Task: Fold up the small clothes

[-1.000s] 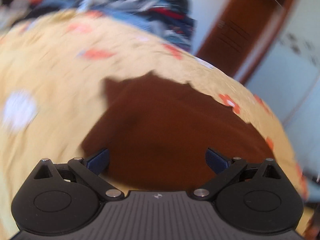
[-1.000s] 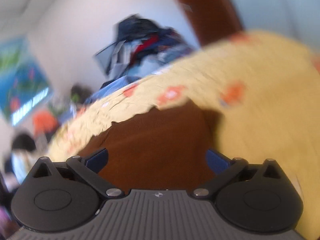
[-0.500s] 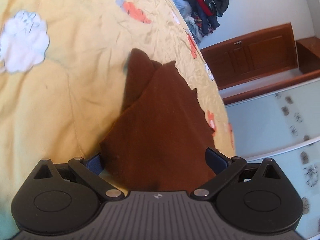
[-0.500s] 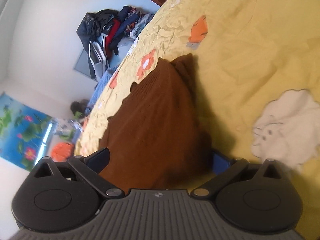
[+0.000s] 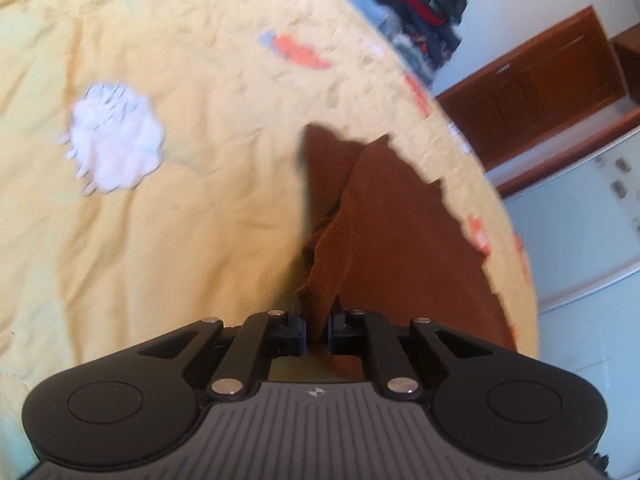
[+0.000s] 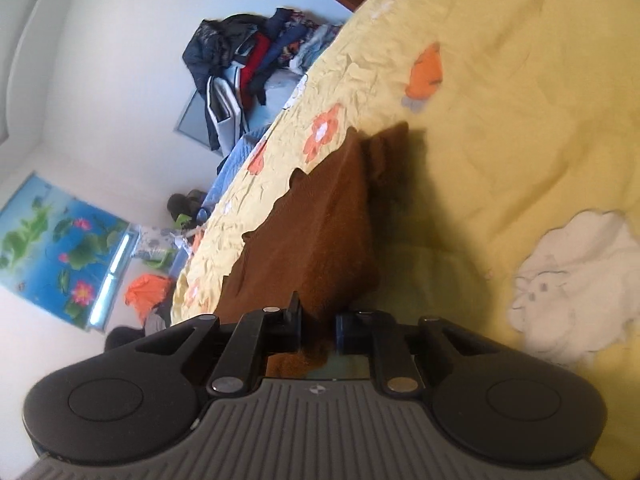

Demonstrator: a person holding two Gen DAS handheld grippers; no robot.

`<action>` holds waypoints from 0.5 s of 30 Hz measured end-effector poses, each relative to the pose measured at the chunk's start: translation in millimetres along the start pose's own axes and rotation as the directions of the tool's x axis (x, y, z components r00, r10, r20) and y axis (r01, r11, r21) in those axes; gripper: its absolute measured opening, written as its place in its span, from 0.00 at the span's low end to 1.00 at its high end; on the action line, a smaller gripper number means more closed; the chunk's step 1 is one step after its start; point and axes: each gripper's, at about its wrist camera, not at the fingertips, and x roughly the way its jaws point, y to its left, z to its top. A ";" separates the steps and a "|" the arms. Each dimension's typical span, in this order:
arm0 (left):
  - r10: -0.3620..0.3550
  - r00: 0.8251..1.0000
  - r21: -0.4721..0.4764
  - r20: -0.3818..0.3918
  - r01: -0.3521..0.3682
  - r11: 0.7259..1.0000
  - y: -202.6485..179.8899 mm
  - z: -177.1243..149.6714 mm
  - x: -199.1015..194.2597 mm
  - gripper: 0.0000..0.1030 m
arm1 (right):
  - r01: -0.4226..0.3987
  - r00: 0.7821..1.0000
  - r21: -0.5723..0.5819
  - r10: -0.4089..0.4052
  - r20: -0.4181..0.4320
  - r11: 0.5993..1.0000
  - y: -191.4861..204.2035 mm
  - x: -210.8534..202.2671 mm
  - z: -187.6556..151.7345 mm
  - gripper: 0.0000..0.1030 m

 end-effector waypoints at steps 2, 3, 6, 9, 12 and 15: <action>-0.013 1.000 0.009 -0.013 0.013 1.000 3.6 0.5 1.1 0.12 | 0.058 0.998 -0.015 -0.059 -0.035 0.998 -8.8 7.8 -0.9 0.27; 0.001 1.000 0.030 -0.016 0.000 1.000 1.8 2.3 -3.3 0.16 | 0.083 0.996 -0.038 -0.085 -0.034 0.996 -9.2 7.5 -1.7 0.34; 0.067 0.994 0.108 0.082 -0.075 0.991 -5.3 15.2 -32.2 0.33 | 0.103 0.994 -0.116 -0.097 0.052 0.988 2.3 -9.5 9.7 0.70; 0.086 0.957 0.202 0.277 -0.146 0.968 -25.0 42.4 -51.1 0.82 | 0.144 0.981 -0.229 -0.107 0.165 0.963 21.0 -18.6 39.8 0.87; 0.085 0.928 0.341 0.363 -0.217 0.915 -64.6 75.0 -25.3 0.82 | 0.151 0.986 -0.327 -0.117 0.122 0.933 40.5 15.5 80.8 0.87; 0.072 0.948 0.425 0.310 -0.207 0.881 -99.2 103.3 31.5 0.81 | 0.163 0.986 -0.383 -0.164 0.031 0.909 51.4 74.9 119.2 0.85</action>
